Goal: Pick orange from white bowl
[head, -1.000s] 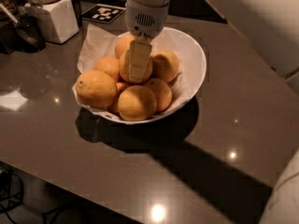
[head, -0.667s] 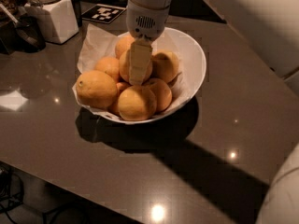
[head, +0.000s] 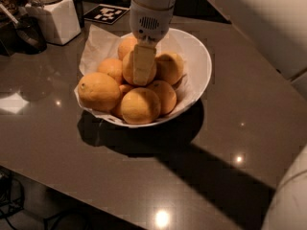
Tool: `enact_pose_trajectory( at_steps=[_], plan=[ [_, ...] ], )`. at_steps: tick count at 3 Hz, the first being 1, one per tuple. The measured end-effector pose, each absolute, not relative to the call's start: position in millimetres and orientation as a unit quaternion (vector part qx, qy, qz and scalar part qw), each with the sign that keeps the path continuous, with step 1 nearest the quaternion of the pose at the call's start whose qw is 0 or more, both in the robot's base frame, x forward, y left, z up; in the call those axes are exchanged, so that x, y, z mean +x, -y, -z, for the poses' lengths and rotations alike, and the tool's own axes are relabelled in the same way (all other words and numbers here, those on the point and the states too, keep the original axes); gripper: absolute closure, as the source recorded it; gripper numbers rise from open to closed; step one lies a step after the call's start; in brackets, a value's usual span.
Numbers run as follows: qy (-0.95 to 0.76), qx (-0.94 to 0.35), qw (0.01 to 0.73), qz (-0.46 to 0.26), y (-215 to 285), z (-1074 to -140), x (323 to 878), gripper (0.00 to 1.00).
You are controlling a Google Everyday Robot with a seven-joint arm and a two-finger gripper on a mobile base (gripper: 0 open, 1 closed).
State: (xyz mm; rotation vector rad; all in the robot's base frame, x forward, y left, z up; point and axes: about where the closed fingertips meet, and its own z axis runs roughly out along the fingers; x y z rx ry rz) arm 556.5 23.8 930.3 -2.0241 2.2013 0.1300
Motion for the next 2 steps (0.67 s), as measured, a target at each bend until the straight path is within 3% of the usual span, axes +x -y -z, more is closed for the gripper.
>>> enact_pose_trajectory(
  at_steps=[1,2],
  plan=[
    [-0.733,-0.674,0.074,-0.043,-23.8,-930.3,556.5,0.90],
    [-0.719,-0.681,0.126,-0.063,-18.5,-946.9,549.2,1.00]
  ],
)
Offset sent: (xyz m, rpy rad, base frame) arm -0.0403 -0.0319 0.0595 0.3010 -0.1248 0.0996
